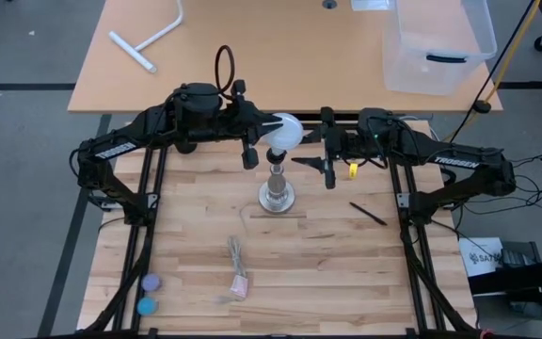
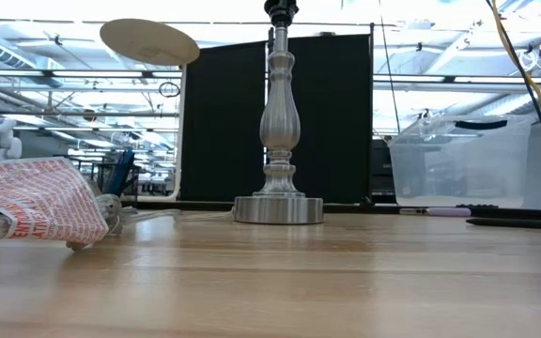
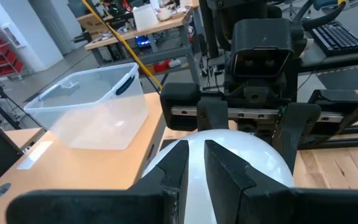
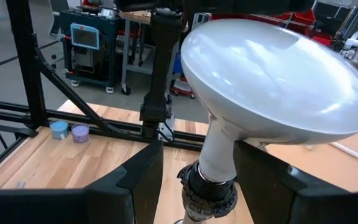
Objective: Screw lightbulb
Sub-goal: Insert the lightbulb into the lamp
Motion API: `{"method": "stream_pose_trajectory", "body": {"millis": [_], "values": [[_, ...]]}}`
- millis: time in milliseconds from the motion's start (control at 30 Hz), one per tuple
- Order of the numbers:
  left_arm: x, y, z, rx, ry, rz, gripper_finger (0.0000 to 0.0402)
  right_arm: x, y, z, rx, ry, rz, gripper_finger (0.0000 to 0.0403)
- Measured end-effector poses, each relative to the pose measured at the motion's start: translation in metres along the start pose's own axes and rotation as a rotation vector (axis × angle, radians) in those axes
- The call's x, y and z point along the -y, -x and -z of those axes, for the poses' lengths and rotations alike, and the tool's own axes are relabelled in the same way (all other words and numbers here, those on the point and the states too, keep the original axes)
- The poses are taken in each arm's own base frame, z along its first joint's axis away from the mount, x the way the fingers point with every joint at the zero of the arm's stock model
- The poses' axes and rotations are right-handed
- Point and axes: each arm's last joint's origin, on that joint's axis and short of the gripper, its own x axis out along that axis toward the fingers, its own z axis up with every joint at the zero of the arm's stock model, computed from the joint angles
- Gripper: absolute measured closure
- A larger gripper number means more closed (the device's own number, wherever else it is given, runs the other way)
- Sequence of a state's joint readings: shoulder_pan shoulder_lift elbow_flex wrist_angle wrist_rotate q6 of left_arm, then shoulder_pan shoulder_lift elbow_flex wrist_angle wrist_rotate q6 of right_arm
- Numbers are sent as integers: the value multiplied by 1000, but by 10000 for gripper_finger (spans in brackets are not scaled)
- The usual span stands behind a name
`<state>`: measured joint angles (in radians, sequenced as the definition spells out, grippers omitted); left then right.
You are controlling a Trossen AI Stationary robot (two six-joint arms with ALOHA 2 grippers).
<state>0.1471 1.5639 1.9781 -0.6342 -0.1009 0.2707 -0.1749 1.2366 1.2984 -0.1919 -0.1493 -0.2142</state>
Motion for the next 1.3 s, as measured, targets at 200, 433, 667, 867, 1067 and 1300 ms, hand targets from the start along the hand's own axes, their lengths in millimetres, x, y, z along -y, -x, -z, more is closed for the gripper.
{"method": "stream_pose_trajectory", "body": {"millis": [200,433,667,867,1067,1300], "values": [[0,2,-1,4,0,-1,344,0,0,-2,16,7,4,216],[-4,17,-4,9,1,-23,344,0,0,-2,20,10,4,216],[-3,28,6,-114,35,-18,344,0,0,-2,18,10,4,216],[-3,32,8,-154,60,-40,344,0,0,-2,18,10,4,216],[0,38,1,-94,35,-43,344,0,0,-2,16,10,3,216],[4,46,-5,-57,8,-33,344,0,0,-2,15,10,3,216]]}}
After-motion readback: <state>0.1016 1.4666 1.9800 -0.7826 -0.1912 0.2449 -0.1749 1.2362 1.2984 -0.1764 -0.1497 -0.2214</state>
